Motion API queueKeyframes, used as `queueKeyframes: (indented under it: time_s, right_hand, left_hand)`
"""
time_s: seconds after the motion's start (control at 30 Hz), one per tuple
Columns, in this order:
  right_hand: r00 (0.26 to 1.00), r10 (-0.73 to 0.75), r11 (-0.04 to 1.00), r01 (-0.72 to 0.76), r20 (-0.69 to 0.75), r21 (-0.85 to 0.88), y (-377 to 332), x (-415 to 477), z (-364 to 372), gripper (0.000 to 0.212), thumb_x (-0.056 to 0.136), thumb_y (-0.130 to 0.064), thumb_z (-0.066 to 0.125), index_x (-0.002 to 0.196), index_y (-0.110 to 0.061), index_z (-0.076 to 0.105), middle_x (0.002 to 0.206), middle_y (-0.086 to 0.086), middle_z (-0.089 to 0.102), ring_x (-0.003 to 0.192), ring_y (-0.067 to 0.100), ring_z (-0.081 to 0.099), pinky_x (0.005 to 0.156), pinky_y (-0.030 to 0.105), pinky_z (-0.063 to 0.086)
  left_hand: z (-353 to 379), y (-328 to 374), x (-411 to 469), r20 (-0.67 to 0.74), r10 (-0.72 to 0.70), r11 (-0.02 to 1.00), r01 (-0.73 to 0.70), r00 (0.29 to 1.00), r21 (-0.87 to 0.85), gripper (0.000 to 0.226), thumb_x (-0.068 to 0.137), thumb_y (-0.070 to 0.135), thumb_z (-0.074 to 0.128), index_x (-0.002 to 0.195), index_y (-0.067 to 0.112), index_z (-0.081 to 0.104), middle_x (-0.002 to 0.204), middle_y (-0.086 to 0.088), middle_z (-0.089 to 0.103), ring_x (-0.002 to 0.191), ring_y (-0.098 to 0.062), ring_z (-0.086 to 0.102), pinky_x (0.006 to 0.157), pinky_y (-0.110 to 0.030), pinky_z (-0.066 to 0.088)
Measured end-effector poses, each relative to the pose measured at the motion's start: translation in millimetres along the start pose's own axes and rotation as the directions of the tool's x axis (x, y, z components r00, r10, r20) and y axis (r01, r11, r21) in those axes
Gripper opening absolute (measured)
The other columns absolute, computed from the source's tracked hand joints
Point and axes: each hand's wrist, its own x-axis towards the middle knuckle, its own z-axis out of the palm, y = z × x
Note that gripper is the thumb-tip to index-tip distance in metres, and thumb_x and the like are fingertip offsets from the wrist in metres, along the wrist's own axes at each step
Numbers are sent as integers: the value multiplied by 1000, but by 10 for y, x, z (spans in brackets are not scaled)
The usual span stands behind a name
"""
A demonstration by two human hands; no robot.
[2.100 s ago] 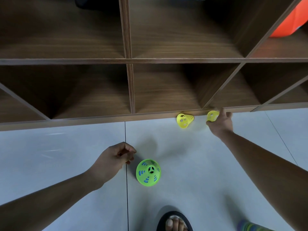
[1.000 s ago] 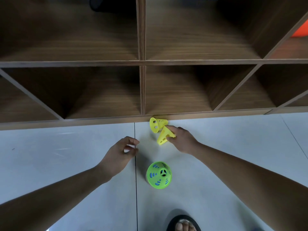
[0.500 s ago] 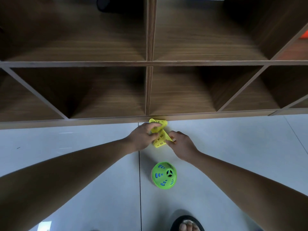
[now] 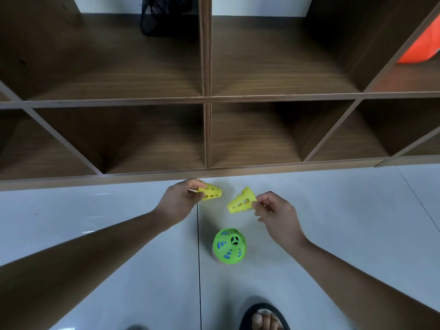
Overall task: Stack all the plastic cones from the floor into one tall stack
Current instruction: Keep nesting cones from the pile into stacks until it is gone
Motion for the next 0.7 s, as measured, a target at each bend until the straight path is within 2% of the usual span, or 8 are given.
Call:
queueKeyframes:
  time_s: [0.07, 0.17, 0.23, 0.33, 0.47, 0.57, 0.7]
  right_hand:
    - [999, 3, 991, 2, -41, 132, -208, -188, -79, 10, 100, -15, 69, 91, -14, 70, 80, 2, 75, 77, 23, 74, 74, 42, 64]
    - [996, -4, 944, 31, -85, 328, -547, -485, -184, 15, 104, -16, 65, 94, -5, 69, 83, 10, 74, 77, 30, 75, 72, 39, 62]
    - [998, 9, 876, 25, -67, 482, -757, -692, -227, 18, 106, -15, 62, 97, 0, 67, 82, 12, 73, 76, 31, 73, 70, 35, 61]
    - [999, 23, 769, -36, 28, 638, -940, -985, -232, 18, 106, -14, 58, 95, -1, 65, 80, 17, 70, 73, 29, 71, 66, 32, 59]
    - [990, 61, 766, -130, 131, 630, -864, -1249, -112, 18, 106, -12, 58, 98, 1, 67, 79, 22, 69, 69, 28, 71, 62, 31, 58]
    - [973, 146, 764, -225, 178, 605, -698, -1322, 1, 18, 106, -14, 60, 94, -1, 66, 81, 19, 68, 69, 27, 69, 58, 30, 56]
    - [953, 252, 826, -302, 167, 475, -482, -1339, 147, 23, 104, -21, 64, 88, -6, 65, 77, 8, 68, 65, 21, 64, 53, 31, 52]
  left_hand:
    - [-133, 105, -190, -107, -5, 1000, 3, 994, -26, 19, 100, 25, 69, 104, 42, 76, 106, 17, 74, 87, -3, 67, 63, -24, 51]
    - [-283, 297, -462, -212, 27, 991, -53, 977, -120, 23, 101, 20, 68, 99, 41, 77, 99, 18, 75, 80, -6, 63, 68, -28, 48]
    - [-355, 437, -652, -252, 39, 969, -99, 967, -228, 22, 103, 17, 67, 104, 37, 77, 100, 14, 77, 83, -9, 64, 72, -31, 50]
    - [-412, 635, -927, -297, 43, 905, -163, 954, -394, 22, 104, 15, 66, 117, 31, 75, 105, 4, 79, 88, -10, 72, 75, -28, 56]
    - [-405, 788, -1208, -317, -17, 790, -182, 948, -586, 21, 106, 12, 63, 120, 23, 75, 101, -1, 79, 88, -13, 71, 75, -23, 59]
    - [-313, 848, -1377, -232, -20, 717, -148, 973, -681, 20, 108, 14, 59, 120, 18, 74, 105, -7, 78, 90, -16, 68, 75, -23, 59]
    - [-84, 861, -1562, -107, 24, 705, -92, 994, -703, 19, 107, 9, 58, 119, 11, 74, 106, -17, 72, 92, -24, 64, 78, -28, 59]
